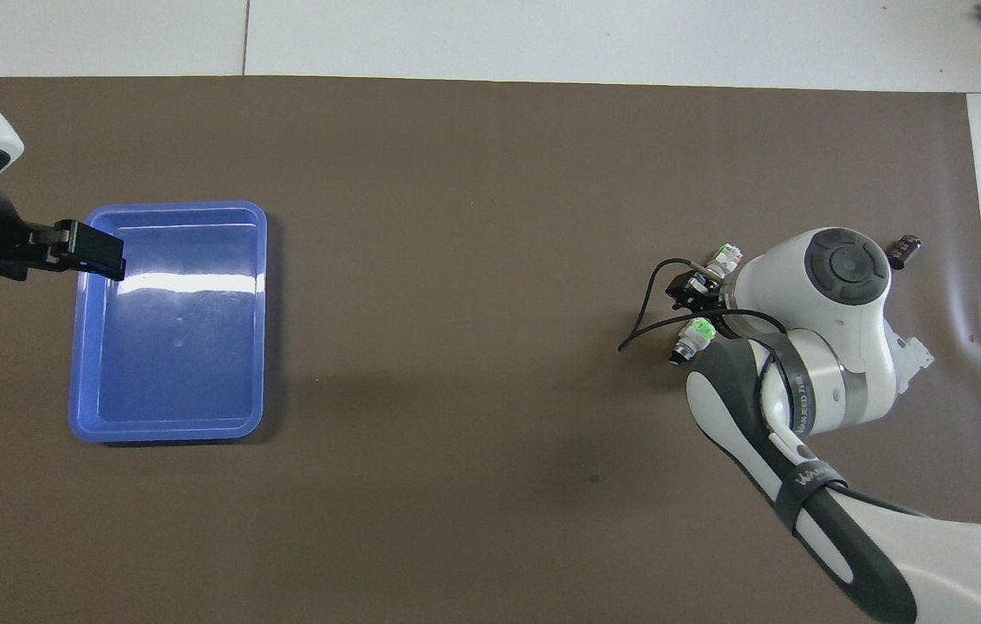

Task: Turn and place switch with both arms
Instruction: 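Reach the right gripper down and grasp the green-topped switch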

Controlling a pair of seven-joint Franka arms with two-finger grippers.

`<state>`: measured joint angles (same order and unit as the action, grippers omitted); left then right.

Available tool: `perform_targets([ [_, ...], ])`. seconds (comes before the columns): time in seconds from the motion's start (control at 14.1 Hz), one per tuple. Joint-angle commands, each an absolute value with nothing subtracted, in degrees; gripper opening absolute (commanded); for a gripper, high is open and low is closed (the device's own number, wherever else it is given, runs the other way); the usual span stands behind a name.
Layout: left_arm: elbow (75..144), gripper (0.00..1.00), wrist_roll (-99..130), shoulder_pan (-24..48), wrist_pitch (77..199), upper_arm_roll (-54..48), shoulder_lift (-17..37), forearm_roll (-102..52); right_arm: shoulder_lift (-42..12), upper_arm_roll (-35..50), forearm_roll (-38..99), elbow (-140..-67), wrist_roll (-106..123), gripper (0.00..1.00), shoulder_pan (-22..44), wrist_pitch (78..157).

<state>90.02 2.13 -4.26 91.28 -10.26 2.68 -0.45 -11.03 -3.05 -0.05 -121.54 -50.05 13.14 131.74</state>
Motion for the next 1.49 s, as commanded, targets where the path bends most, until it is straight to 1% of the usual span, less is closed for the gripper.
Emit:
perform_targets([
  [0.0, 92.11, 1.0, 2.02, -4.66, 91.93, -10.37, 0.88, -0.53, -9.75, -3.16, 1.58, -124.28, -51.5, 1.0, 13.27, 133.85],
  [0.14, 92.11, 1.0, 2.02, -4.66, 91.93, -10.37, 0.88, -0.53, -10.72, -3.16, 1.67, -124.89, -51.42, 1.0, 13.1, 136.4],
  [0.36, 92.11, 1.0, 2.02, -4.66, 91.93, -10.37, 0.88, -0.53, -10.81, -3.16, 1.67, -126.82, -51.24, 0.99, 13.1, 137.37],
  [0.5, 92.11, 1.0, 2.02, -4.75, 91.93, -10.37, 0.79, -0.53, -11.42, -3.25, 1.67, -126.91, -51.33, 0.89, 13.1, 138.07],
  [0.57, 92.11, 1.0, 2.02, -4.66, 91.93, -10.37, 0.79, -0.53, -11.77, -3.25, 1.67, -126.91, -51.24, 0.73, 13.1, 138.08],
  [0.64, 92.11, 1.0, 2.02, -4.66, 91.93, -10.37, 0.79, -0.53, -11.86, -3.25, 1.67, -126.83, -50.89, 0.35, 13.1, 138.08],
  [0.71, 92.11, 1.0, 2.02, -4.75, 91.93, -10.37, 0.79, -0.53, -11.87, -3.25, 1.67, -126.83, -50.63, 0.0, 12.83, 138.08],
  [0.85, 92.11, 1.0, 2.02, -4.66, 91.93, -10.37, 0.79, -0.53, -12.04, -3.25, 1.67, -126.22, -51.06, 0.0, 11.69, 137.82],
  [0.93, 92.11, 1.0, 2.02, -4.66, 91.93, -10.37, 0.79, -0.53, -12.65, -3.16, 3.41, -124.64, -51.85, 0.0, 11.6, 137.12],
  [1.0, 92.11, 1.0, 2.02, -4.66, 91.93, -10.37, 0.79, -0.53, -13.44, -3.25, 9.26, -121.93, -53.6, 0.0, 11.51, 134.93],
  [1.07, 92.11, 1.0, 2.02, -4.66, 91.93, -10.37, 0.79, -0.53, -13.62, -3.25, 15.67, -119.12, -54.05, 0.0, 11.25, 131.52],
  [1.14, 92.11, 1.0, 2.02, -4.66, 91.93, -10.37, 0.79, -0.53, -13.19, -3.25, 18.6, -116.66, -54.05, 0.0, 11.42, 127.48],
  [1.28, 92.11, 1.0, 2.02, -4.66, 91.93, -10.37, 0.79, -0.53, -11.18, -3.16, 19.6, -112.17, -57.11, 0.0, 11.87, 119.13],
  [1.42, 92.11, 1.0, 2.02, -4.66, 91.93, -10.37, 0.79, -0.53, -9.85, -2.99, 26.32, -106.29, -59.75, 0.0, 12.21, 110.7],
])
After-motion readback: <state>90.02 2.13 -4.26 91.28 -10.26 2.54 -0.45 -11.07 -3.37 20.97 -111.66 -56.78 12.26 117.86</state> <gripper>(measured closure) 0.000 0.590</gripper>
